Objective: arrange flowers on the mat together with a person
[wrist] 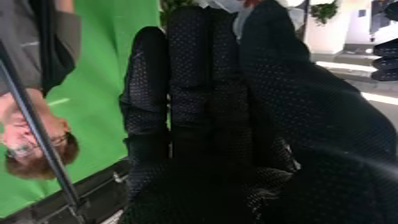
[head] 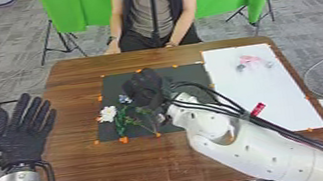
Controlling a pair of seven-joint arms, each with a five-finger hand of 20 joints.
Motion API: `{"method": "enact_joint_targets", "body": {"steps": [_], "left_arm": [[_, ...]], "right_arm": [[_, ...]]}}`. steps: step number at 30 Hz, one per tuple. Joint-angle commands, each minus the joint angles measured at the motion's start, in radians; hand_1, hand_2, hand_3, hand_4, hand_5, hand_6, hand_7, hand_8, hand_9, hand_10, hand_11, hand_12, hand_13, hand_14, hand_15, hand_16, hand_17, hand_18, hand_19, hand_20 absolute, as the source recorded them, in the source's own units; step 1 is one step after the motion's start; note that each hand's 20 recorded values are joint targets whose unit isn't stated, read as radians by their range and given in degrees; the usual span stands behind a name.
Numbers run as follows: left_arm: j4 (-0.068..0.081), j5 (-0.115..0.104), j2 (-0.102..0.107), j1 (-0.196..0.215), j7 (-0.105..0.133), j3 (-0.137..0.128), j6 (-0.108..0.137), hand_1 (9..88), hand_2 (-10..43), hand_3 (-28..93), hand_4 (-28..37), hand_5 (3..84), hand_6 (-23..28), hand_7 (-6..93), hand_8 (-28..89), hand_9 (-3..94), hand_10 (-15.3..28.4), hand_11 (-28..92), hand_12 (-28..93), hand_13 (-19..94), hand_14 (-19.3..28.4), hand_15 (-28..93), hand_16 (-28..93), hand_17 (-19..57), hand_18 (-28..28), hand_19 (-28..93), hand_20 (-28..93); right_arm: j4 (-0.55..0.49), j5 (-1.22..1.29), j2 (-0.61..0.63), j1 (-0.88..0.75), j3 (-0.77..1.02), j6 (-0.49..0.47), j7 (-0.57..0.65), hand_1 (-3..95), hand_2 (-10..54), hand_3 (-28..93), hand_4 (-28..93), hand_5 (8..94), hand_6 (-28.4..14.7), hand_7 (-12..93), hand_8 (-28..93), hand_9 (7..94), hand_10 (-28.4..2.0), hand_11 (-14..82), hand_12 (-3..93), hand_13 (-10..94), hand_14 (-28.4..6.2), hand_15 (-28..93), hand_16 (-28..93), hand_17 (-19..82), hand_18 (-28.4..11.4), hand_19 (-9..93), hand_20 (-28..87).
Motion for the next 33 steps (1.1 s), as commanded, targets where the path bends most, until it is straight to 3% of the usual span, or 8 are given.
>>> {"method": "enact_joint_targets", "body": {"steps": [1,5,9,14,21,26,33], "left_arm": [[0.013,0.008,0.008,-0.004,-0.026,0.018,0.001,24.5,14.7,68,-28.3,40.0,6.6,14.3,-11,35.4,14.8,18,9,25,14.0,29,-7,-5.2,13.2,31,12],[0.016,0.004,0.010,-0.013,-0.029,0.021,0.004,24.6,14.7,67,-28.3,39.9,6.6,14.2,-11,35.4,14.8,18,9,25,14.0,29,-7,-5.2,13.2,31,12],[0.019,0.004,0.010,-0.019,-0.035,0.027,-0.010,24.5,14.7,67,-28.3,39.9,6.6,14.2,-11,35.4,14.8,18,9,25,14.1,29,-7,-5.2,13.2,31,12],[0.020,-0.020,0.014,-0.020,-0.028,0.028,-0.004,24.7,14.7,67,-28.3,39.8,6.6,14.1,-11,35.4,14.8,18,9,25,14.0,29,-7,-5.2,13.3,31,12],[0.025,-0.015,0.016,-0.034,-0.037,0.032,-0.003,24.7,14.7,67,-28.3,39.8,6.6,14.2,-11,35.5,14.8,18,9,25,14.0,29,-7,-5.2,13.3,31,12],[0.031,-0.018,0.017,-0.047,-0.040,0.039,-0.002,24.8,14.7,67,-28.3,39.9,6.6,14.3,-11,35.5,14.8,18,9,25,14.0,29,-7,-5.3,13.3,31,12],[0.031,-0.022,0.022,-0.045,-0.044,0.031,-0.002,24.8,14.8,67,-28.3,40.0,6.6,14.4,-11,35.5,14.8,18,9,25,14.0,29,-7,-5.3,13.3,31,12]], "right_arm": [[0.061,0.099,-0.030,0.047,-0.068,-0.007,0.065,61.6,-9.5,64,-28,60.6,3.3,54,4,76.7,-7.4,16.7,46.5,63,-2.4,38,45,37,-12.8,68,39],[0.075,0.079,-0.044,0.032,-0.075,0.003,0.069,61.6,-9.5,65,-28,60.7,3.3,54,4,76.7,-7.4,16.6,46.4,63,-2.5,38,45,37,-13.0,68,39],[0.072,0.108,-0.041,0.019,-0.071,-0.009,0.077,61.6,-9.5,65,-28,60.7,3.2,54,3,76.7,-7.3,16.5,46.3,63,-2.5,38,45,37,-13.0,68,39],[0.069,0.116,-0.043,0.014,-0.071,-0.008,0.091,61.9,-9.5,64,-28,60.8,3.1,54,3,76.6,-7.4,16.4,46.4,63,-2.5,38,45,37,-12.9,68,39],[0.065,0.120,-0.045,0.002,-0.063,-0.027,0.100,61.6,-9.5,65,-28,60.6,3.2,52,1,76.2,-7.5,15.7,46.0,63,-2.5,38,45,37,-13.0,68,38],[0.055,0.157,-0.048,-0.014,-0.040,-0.034,0.107,60.2,-9.5,65,-28,57.8,2.8,43,-7,71.9,-7.8,8.5,37.6,60,-2.7,38,44,35,-13.7,68,38],[0.033,0.156,-0.042,-0.041,-0.015,-0.052,0.104,59.6,-9.5,65,-28,58.0,3.0,37,-7,68.2,-8.2,12.8,31.0,60,-2.9,39,43,35,-14.1,68,37]]}}
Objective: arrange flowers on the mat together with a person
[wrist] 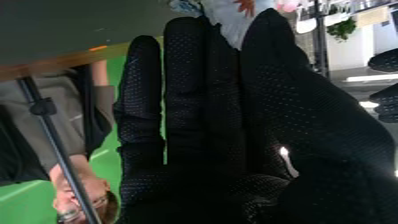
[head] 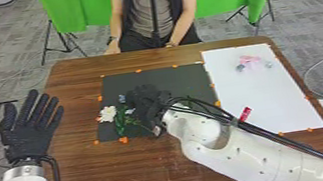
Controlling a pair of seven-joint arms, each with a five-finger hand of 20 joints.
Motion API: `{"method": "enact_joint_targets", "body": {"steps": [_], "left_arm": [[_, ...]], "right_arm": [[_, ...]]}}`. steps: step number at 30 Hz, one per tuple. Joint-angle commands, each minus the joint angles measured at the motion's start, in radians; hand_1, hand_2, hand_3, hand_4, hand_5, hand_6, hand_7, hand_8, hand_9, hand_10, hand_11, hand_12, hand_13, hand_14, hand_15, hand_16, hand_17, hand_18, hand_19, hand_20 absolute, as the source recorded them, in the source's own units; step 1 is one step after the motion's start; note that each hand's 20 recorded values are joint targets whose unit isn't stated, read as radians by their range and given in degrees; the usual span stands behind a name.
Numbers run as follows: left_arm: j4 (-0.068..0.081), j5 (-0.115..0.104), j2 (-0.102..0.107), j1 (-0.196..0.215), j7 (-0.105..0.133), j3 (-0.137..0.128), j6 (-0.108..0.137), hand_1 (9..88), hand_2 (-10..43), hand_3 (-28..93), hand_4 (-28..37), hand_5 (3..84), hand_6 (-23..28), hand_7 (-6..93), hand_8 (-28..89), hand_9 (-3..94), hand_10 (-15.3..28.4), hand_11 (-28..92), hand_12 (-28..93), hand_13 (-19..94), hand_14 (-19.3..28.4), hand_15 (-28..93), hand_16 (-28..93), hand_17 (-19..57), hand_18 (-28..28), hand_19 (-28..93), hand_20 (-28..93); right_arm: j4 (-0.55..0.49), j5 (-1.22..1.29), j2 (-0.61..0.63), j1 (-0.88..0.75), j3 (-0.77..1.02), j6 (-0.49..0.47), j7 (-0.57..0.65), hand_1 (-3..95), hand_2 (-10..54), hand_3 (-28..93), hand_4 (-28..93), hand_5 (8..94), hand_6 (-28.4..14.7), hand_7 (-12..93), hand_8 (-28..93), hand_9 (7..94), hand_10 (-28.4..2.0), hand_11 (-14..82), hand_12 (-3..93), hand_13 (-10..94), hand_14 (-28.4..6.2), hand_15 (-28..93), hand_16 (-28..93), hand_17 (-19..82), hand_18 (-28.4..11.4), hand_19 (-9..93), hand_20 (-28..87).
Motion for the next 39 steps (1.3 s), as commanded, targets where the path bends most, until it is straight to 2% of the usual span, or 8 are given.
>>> {"method": "enact_joint_targets", "body": {"steps": [1,6,8,18,21,26,30,39], "left_arm": [[0.013,-0.008,0.007,-0.003,-0.014,0.000,-0.004,24.9,14.8,67,-28.3,40.0,6.6,14.4,-11,35.5,14.8,18,9,25,14.0,29,-7,-5.2,13.3,31,12],[0.013,-0.008,0.007,-0.002,-0.015,0.002,-0.006,24.7,14.7,67,-28.3,39.9,6.6,14.4,-11,35.5,14.8,18,9,25,14.0,29,-7,-5.3,13.3,31,12],[0.013,-0.008,0.006,0.000,-0.016,0.000,-0.005,24.8,14.8,67,-28.3,40.0,6.5,14.4,-11,35.5,14.8,18,9,25,14.0,29,-7,-5.3,13.3,31,12],[0.012,-0.009,0.002,0.002,-0.013,0.000,-0.002,24.9,14.8,67,-28.3,40.1,6.5,14.5,-11,35.5,14.9,18,9,25,13.9,29,-7,-5.3,13.4,32,12],[0.013,-0.009,0.000,0.004,-0.011,0.002,-0.003,24.9,14.8,67,-28.3,40.1,6.6,14.4,-11,35.5,14.8,18,9,25,14.0,29,-7,-5.4,13.4,32,12],[0.015,-0.006,-0.001,0.001,-0.017,0.002,-0.005,24.3,14.8,68,-28.3,40.1,6.6,14.3,-11,35.6,14.9,18,9,25,14.0,29,-7,-5.4,13.4,32,12],[0.014,-0.004,-0.001,0.001,-0.018,0.002,-0.006,24.5,15.0,69,-28.3,40.1,6.6,14.2,-11,35.6,14.8,18,9,25,14.1,29,-7,-5.3,13.3,31,12],[0.012,-0.008,-0.003,0.009,-0.015,-0.002,-0.005,24.5,14.8,69,-28.3,40.1,6.6,14.2,-11,35.6,14.7,18,9,25,14.4,30,-7,-5.3,13.3,31,12]], "right_arm": [[-0.028,-0.004,0.002,-0.022,0.030,-0.018,0.012,59.4,-9.5,65,-28,57.9,3.1,36,-6,67.2,-8.5,14.0,29.4,60,-2.9,39,43,34,-14.1,68,37],[-0.038,0.012,0.009,-0.042,0.051,-0.038,0.009,55.8,-9.5,67,-28,58.7,3.0,32,-7,63.6,-9.7,16.5,18.6,59,-4.0,41,42,34,-14.6,69,37],[-0.039,0.009,0.014,-0.046,0.049,-0.029,0.004,49.0,-9.5,72,-28,59.8,2.6,29,-9,61.6,-10.7,14.3,16.2,57,-6.6,45,32,33,-15.0,69,37],[-0.038,0.054,0.015,-0.039,0.034,0.062,0.019,39.6,-7.2,66,-28,63.2,2.3,25,-16,59.0,-11.9,12.6,15.9,54,-9.1,48,25,31,-16.4,69,36],[-0.026,0.046,0.016,-0.020,-0.003,0.131,0.047,44.1,-1.2,61,-28,68.1,1.9,23,-7,62.2,-12.2,13.1,15.5,55,-9.2,48,24,31,-16.4,69,36],[-0.020,0.003,0.008,-0.020,-0.004,0.106,0.057,60.7,4.7,45,-28,72.3,2.4,23,-3,67.9,-9.3,14.8,17.6,58,-7.4,46,26,32,-15.0,68,35],[-0.022,0.001,0.006,-0.023,-0.004,0.122,0.049,63.0,1.1,56,-28,69.7,4.3,23,-4,71.9,-7.9,8.3,27.6,59,-4.0,36,42,32,-14.2,64,34],[-0.033,-0.004,0.008,-0.027,0.007,0.108,0.028,63.4,-8.3,67,-28,63.6,6.4,23,-8,72.8,-7.0,6.5,29.3,60,-2.5,34,45,32,-14.1,63,34]]}}
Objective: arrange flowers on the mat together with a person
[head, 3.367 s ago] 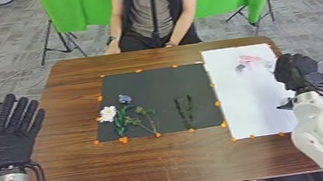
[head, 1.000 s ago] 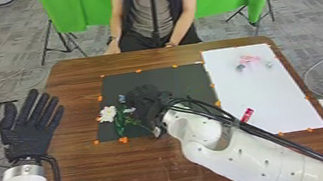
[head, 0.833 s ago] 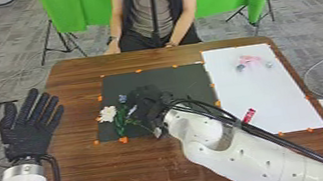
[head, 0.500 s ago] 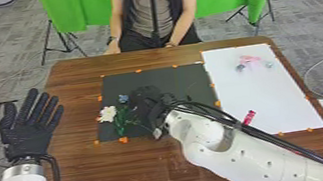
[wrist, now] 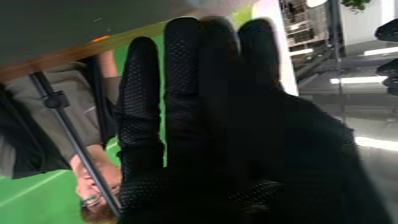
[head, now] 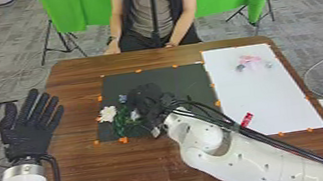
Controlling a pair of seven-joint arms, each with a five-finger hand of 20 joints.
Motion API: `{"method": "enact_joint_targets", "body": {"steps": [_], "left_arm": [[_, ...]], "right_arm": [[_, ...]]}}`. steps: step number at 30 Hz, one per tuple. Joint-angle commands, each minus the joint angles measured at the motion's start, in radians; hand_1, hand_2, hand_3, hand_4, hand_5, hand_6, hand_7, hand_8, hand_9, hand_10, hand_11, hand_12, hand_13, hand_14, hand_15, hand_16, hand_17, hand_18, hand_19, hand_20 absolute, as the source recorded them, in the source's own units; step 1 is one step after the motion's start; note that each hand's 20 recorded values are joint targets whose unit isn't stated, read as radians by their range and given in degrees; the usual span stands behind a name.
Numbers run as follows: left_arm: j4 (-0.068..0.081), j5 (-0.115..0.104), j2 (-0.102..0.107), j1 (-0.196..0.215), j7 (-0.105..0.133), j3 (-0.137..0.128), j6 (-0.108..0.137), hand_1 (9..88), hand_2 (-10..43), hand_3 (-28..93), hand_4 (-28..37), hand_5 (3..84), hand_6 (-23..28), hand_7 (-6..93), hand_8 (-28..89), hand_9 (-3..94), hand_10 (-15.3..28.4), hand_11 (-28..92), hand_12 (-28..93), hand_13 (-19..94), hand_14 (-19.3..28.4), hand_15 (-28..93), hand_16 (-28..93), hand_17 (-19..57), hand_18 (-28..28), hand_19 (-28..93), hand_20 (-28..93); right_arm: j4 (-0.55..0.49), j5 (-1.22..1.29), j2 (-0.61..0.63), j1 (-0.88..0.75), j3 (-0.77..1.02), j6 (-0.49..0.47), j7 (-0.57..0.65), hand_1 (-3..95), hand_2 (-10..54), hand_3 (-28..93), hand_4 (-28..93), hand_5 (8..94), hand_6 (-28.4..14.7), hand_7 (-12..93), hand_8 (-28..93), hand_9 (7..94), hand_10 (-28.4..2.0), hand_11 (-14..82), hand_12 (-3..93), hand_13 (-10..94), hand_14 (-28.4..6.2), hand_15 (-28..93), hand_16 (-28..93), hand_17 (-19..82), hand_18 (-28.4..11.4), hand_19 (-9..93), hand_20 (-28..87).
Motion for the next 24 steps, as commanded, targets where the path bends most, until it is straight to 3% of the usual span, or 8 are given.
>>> {"method": "enact_joint_targets", "body": {"steps": [1,4,9,11,13,17,21,24], "left_arm": [[0.005,-0.004,-0.007,0.019,-0.005,-0.001,-0.005,24.5,14.5,69,-28.3,40.1,6.6,14.2,-11,35.6,14.7,18,9,25,14.5,30,-7,-5.3,13.3,31,12],[0.004,-0.003,-0.008,0.021,-0.004,-0.002,-0.006,24.9,13.8,69,-28.3,40.0,6.6,14.2,-11,35.5,14.7,18,9,25,14.5,30,-7,-5.3,13.4,32,12],[0.003,0.001,-0.013,0.023,-0.002,-0.004,-0.012,25.1,13.7,69,-28.3,40.0,6.5,14.2,-11,35.5,14.7,18,9,25,14.6,30,-7,-5.3,13.4,32,12],[0.003,0.000,-0.013,0.025,0.001,-0.008,-0.016,25.2,13.8,69,-28.3,40.0,6.6,14.2,-11,35.5,14.7,18,9,25,14.5,30,-7,-5.3,13.4,32,12],[0.003,0.001,-0.012,0.030,-0.003,-0.013,-0.014,25.3,14.0,68,-28.3,40.0,6.6,14.1,-11,35.5,14.7,18,9,25,14.4,30,-7,-5.3,13.4,32,12],[0.006,-0.001,-0.012,0.023,-0.005,-0.010,-0.017,25.2,14.0,68,-28.3,40.0,6.6,14.1,-11,35.5,14.7,18,9,25,14.1,29,-7,-5.3,13.4,31,12],[0.000,0.003,-0.010,0.035,0.002,-0.024,-0.020,25.2,14.1,68,-28.3,40.0,6.5,14.1,-11,35.6,14.7,18,9,25,14.0,29,-7,-5.2,13.3,31,12],[-0.005,-0.018,-0.016,0.045,0.007,-0.033,-0.028,25.0,14.2,68,-28.3,40.0,6.6,14.0,-11,35.5,14.7,18,9,25,14.0,29,-7,-5.1,13.3,31,12]], "right_arm": [[-0.009,-0.011,0.000,0.002,0.018,-0.010,-0.015,63.6,-9.0,67,-28,62.9,6.7,23,-10,72.7,-7.0,6.6,29.2,60,-2.5,34,45,32,-14.0,63,33],[-0.026,-0.002,0.000,-0.018,0.046,-0.020,-0.019,63.2,-9.5,67,-28,61.4,6.9,23,-16,70.9,-7.0,8.4,27.4,60,-2.4,34,45,32,-14.0,63,33],[-0.082,0.084,0.035,-0.072,0.147,-0.018,-0.095,56.3,-8.5,69,-28,58.7,4.9,23,-12,66.5,-9.0,14.7,20.2,58,-4.0,35,40,31,-14.9,63,31],[-0.109,0.285,0.048,-0.112,0.226,-0.017,-0.181,49.8,-4.0,73,-28,57.2,3.8,22,-11,63.9,-10.0,15.9,17.3,56,-6.2,38,33,30,-14.8,62,29],[-0.141,0.499,0.033,-0.184,0.361,-0.124,-0.240,43.0,1.1,75,-28,55.5,3.0,21,-14,61.3,-10.6,14.9,16.2,53,-8.0,39,24,29,-14.2,58,26],[-0.173,0.883,0.016,-0.264,0.536,-0.246,-0.217,36.9,5.9,74,-27,50.7,1.6,19,-14,54.4,-11.9,12.0,15.4,46,-10.8,34,21,24,-14.7,52,23],[-0.184,1.272,0.019,-0.320,0.613,-0.190,-0.128,33.5,6.8,73,-26,49.7,-0.6,18,-13,52.1,-13.7,11.3,15.7,43,-12.3,32,20,22,-14.7,50,21],[-0.208,1.376,0.046,-0.369,0.654,-0.149,-0.113,31.5,8.3,72,-26,49.3,-2.7,17,-12,50.1,-15.6,11.3,15.9,41,-13.8,33,19,20,-15.0,48,20]]}}
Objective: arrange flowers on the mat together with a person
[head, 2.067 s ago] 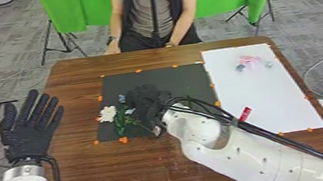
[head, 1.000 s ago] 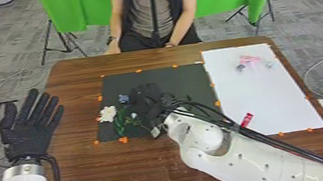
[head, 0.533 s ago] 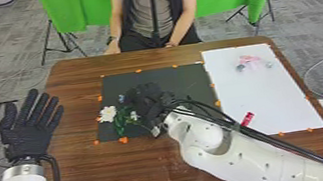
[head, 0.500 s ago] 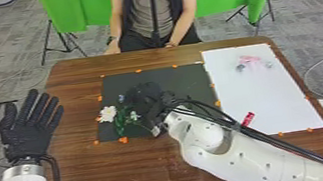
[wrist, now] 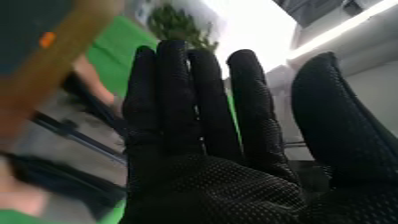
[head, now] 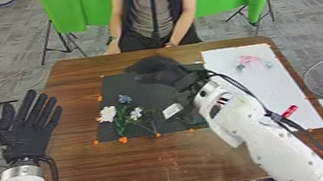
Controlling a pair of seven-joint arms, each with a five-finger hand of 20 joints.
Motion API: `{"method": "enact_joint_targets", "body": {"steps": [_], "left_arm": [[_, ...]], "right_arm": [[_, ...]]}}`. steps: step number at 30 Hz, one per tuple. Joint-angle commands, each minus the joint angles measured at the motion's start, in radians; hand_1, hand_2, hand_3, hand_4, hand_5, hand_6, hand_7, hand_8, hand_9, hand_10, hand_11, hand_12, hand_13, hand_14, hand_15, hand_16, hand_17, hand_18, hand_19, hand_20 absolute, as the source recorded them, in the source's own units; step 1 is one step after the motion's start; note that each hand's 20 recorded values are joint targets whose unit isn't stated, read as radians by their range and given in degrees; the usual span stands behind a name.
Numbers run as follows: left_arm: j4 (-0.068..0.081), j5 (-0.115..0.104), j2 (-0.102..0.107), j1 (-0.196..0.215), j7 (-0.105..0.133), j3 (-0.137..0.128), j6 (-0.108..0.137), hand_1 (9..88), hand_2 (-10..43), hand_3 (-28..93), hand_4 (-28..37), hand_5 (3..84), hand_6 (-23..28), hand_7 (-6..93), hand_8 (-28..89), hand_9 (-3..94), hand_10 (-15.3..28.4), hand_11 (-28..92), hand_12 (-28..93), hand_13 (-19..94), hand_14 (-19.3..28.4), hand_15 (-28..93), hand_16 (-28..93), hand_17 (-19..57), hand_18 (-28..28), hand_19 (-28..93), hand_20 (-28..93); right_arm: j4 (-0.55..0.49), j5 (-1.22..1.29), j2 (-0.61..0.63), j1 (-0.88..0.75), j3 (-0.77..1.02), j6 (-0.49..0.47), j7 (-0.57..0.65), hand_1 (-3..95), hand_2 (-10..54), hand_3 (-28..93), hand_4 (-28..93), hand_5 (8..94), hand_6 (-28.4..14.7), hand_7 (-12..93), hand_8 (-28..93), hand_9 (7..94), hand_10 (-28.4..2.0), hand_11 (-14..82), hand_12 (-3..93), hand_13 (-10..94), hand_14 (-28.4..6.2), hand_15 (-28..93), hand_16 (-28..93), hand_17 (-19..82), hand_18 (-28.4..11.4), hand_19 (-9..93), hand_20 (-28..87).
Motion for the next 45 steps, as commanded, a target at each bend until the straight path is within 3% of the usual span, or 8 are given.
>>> {"method": "enact_joint_targets", "body": {"steps": [1,10,19,26,34,36,39,45], "left_arm": [[-0.004,-0.021,-0.010,0.035,0.006,-0.020,-0.020,24.9,14.2,68,-28.3,40.0,6.6,14.0,-11,35.6,14.8,18,9,25,14.0,29,-7,-5.1,13.3,31,12],[-0.012,-0.009,-0.010,0.064,0.024,-0.031,-0.024,24.9,14.2,68,-28.3,39.9,6.5,13.7,-11,35.6,14.8,18,9,25,13.9,29,-7,-5.1,13.3,31,12],[-0.019,-0.004,-0.019,0.084,0.045,-0.048,-0.034,24.9,14.2,68,-28.3,39.9,6.5,13.7,-11,35.5,14.7,18,9,25,13.8,28,-7,-5.0,13.3,31,12],[-0.015,0.018,-0.025,0.085,0.035,-0.054,-0.033,24.7,14.1,68,-28.3,39.7,6.4,13.5,-11,35.5,14.6,18,9,25,13.7,28,-7,-5.0,13.3,31,12],[-0.016,0.014,-0.033,0.094,0.032,-0.054,-0.015,24.9,14.2,68,-28.3,39.6,6.4,13.5,-10,35.3,14.5,18,9,25,13.6,28,-7,-5.1,13.2,31,12],[-0.015,0.023,-0.029,0.083,0.034,-0.059,-0.035,24.8,14.2,68,-28.3,39.6,6.4,13.5,-10,35.3,14.5,18,9,25,13.6,28,-7,-5.1,13.3,31,12],[-0.021,0.029,-0.025,0.090,0.039,-0.066,-0.019,24.9,14.2,68,-28.3,39.6,6.4,13.6,-10,35.3,14.6,18,9,25,13.6,28,-7,-5.1,13.2,31,12],[-0.019,0.024,-0.024,0.080,0.043,-0.049,-0.021,24.9,14.2,68,-28.3,39.9,6.5,14.0,-10,35.4,14.6,18,9,25,13.6,28,-7,-5.2,13.3,31,12]], "right_arm": [[-0.022,0.784,0.060,-0.118,0.117,0.143,0.157,30.6,9.1,72,-25,48.6,-3.2,16,-12,48.9,-16.3,11.0,15.9,40,-14.3,33,18,19,-15.2,48,19],[-0.090,0.740,0.153,-0.318,0.292,0.175,-0.028,28.1,11.7,72,-25,49.5,-3.2,18,-11,49.0,-15.9,11.4,15.7,38,-14.3,31,16,18,-15.1,42,14],[-0.151,0.741,0.143,-0.511,0.545,0.236,-0.063,25.1,11.8,72,-25,49.8,-1.5,17,-12,48.5,-14.7,9.2,15.2,37,-14.2,24,16,18,-14.1,35,13],[-0.166,0.717,0.139,-0.586,0.640,0.252,-0.081,24.8,11.3,72,-24,50.2,-0.8,17,-12,47.9,-14.0,7.6,15.6,36,-14.3,22,17,17,-14.2,34,13],[-0.182,0.680,0.123,-0.620,0.659,0.215,-0.061,25.1,11.3,72,-24,50.6,-0.7,16,-11,47.7,-13.8,7.0,16.0,36,-14.1,21,19,17,-14.2,34,15],[-0.186,0.658,0.108,-0.612,0.671,0.195,-0.057,26.0,10.2,71,-24,50.6,-0.7,16,-11,46.9,-14.2,6.6,16.3,36,-14.1,21,19,19,-13.8,40,18],[-0.192,0.616,0.111,-0.620,0.682,0.187,-0.029,27.7,7.6,71,-24,50.4,-1.0,17,-11,46.4,-14.5,6.8,16.5,37,-13.7,25,20,19,-14.2,49,22],[-0.251,0.426,0.123,-0.613,0.677,0.342,0.168,33.9,3.5,73,-24,51.2,-2.9,18,-12,47.5,-15.7,9.4,16.3,41,-12.7,32,17,24,-12.8,55,22]]}}
